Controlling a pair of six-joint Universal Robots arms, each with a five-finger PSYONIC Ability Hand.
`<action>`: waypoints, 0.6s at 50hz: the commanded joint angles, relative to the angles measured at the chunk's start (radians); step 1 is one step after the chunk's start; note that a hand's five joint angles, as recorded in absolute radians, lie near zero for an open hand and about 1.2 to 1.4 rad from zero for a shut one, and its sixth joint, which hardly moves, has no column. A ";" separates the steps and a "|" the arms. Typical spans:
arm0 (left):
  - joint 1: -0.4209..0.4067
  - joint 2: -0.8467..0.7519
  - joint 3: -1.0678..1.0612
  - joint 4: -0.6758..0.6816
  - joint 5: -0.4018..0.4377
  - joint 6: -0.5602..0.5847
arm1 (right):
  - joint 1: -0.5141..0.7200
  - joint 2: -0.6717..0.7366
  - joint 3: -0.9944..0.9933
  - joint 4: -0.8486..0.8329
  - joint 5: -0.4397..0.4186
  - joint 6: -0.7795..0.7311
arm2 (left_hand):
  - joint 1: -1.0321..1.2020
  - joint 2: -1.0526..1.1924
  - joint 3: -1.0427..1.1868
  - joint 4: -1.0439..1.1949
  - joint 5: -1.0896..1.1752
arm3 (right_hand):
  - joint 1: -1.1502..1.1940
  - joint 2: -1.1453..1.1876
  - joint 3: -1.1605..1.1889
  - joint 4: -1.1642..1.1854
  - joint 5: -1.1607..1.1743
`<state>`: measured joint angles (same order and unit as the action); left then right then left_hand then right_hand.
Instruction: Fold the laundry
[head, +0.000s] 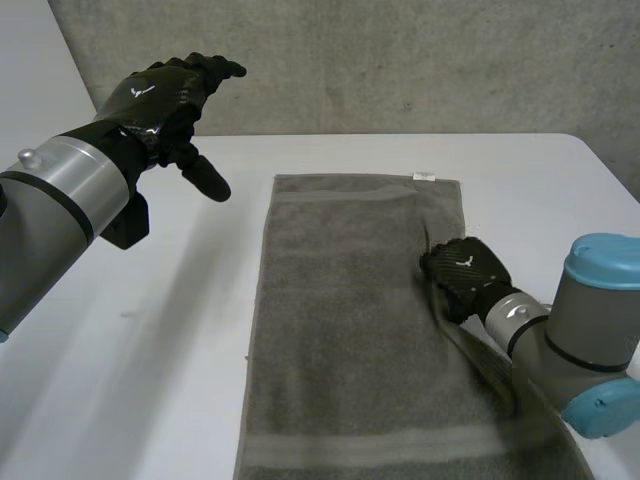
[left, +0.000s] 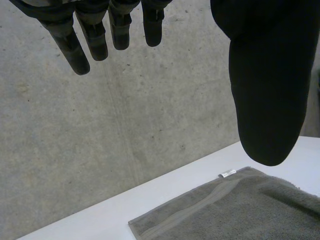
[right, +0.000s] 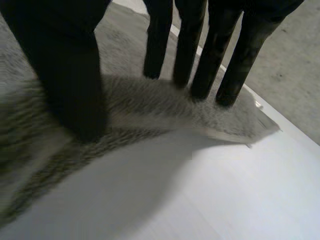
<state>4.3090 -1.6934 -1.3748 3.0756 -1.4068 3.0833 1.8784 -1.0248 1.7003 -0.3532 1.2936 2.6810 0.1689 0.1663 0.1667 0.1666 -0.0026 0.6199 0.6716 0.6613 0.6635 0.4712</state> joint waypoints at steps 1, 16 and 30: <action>0.000 -0.002 0.000 0.000 0.000 0.000 | 0.022 -0.012 -0.019 -0.001 -0.002 0.045 | 0.021 0.024 0.023 0.023 0.018 | 0.776 0.725 0.735 0.733 0.750; -0.003 0.021 -0.003 -0.006 -0.004 -0.003 | 0.097 -0.233 -0.194 0.049 0.133 0.229 | 0.062 0.065 0.064 0.065 0.059 | 0.776 0.725 0.735 0.733 0.750; -0.005 0.014 0.010 -0.006 -0.110 -0.003 | 0.446 -0.118 -0.456 0.158 0.372 0.212 | 0.062 0.065 0.064 0.065 0.059 | 0.776 0.725 0.735 0.733 0.750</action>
<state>4.3051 -1.6721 -1.3731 3.0703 -1.4545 3.0801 2.2069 -1.1993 1.3474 -0.2056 1.5809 2.9031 0.1972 0.1983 0.1979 0.1976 0.0196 0.9608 1.1737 1.1792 1.1913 0.9860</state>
